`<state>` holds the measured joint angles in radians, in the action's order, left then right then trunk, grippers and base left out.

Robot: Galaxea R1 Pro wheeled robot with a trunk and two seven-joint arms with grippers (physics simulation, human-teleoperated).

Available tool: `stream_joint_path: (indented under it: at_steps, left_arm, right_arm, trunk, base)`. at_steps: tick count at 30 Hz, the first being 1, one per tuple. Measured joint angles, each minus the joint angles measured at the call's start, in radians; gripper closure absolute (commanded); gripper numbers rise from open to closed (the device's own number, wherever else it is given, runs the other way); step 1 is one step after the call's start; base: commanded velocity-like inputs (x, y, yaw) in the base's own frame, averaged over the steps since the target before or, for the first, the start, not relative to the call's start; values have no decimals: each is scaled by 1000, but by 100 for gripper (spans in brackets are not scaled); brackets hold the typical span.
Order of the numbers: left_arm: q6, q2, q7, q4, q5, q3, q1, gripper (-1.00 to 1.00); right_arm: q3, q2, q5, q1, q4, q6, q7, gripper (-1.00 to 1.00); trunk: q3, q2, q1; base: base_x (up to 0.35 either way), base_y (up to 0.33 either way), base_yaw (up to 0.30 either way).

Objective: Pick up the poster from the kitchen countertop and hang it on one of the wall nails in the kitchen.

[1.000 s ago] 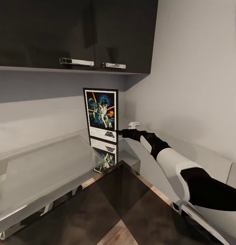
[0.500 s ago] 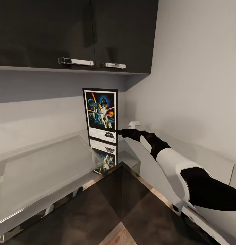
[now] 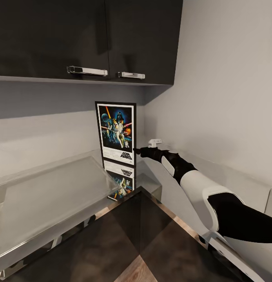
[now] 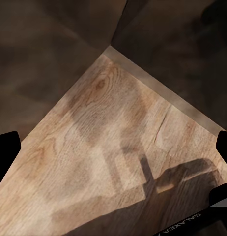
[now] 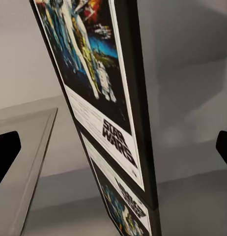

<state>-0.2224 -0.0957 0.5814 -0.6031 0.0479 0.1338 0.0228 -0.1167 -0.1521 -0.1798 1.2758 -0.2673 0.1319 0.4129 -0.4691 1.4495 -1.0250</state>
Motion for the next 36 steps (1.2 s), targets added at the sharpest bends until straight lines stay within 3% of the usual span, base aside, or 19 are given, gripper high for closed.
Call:
stream_joint_path:
  at_steps: [36]
  left_arm:
    - [0, 0, 0, 0, 1, 0, 0, -100]
  right_arm:
    - [-21, -2, 0, 3, -24, 7, 0, -100]
  trunk:
    - [-21, 0, 0]
  base:
    - [0, 0, 0]
